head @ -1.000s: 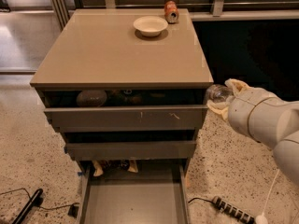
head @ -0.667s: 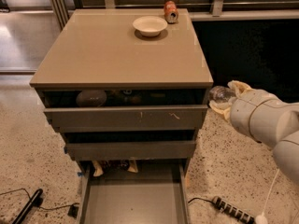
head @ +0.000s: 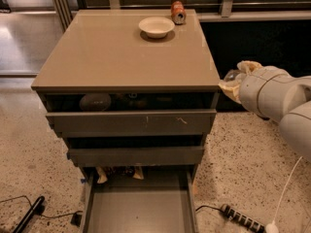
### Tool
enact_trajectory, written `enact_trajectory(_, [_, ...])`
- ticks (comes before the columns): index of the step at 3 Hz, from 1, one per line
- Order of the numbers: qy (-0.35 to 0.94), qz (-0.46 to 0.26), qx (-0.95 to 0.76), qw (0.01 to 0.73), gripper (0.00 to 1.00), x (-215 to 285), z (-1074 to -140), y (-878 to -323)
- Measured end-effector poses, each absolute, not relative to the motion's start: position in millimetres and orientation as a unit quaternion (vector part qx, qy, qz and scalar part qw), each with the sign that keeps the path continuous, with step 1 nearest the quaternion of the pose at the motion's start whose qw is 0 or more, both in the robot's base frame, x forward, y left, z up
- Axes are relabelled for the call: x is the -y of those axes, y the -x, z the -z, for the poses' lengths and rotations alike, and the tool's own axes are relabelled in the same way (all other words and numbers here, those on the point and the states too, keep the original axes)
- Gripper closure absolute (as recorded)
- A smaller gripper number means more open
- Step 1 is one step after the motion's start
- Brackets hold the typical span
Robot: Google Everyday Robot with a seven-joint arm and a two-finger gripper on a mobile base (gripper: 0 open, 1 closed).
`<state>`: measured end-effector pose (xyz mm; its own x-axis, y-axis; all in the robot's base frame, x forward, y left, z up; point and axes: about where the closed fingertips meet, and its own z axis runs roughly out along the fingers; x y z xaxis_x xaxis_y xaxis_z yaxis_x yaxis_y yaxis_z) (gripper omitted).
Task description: Pick water bottle from bottom drawer and place on counter
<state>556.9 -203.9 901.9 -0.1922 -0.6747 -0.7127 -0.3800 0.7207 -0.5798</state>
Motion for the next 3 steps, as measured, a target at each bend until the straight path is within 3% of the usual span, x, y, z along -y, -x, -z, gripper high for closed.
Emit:
enact_trajectory(2, [0.337,0.146,-0.745,0.556,1.0,216,-918,-559])
enact_trajectory(3, [0.317,0.174,-0.693,0.624,1.0,249,-975,-558])
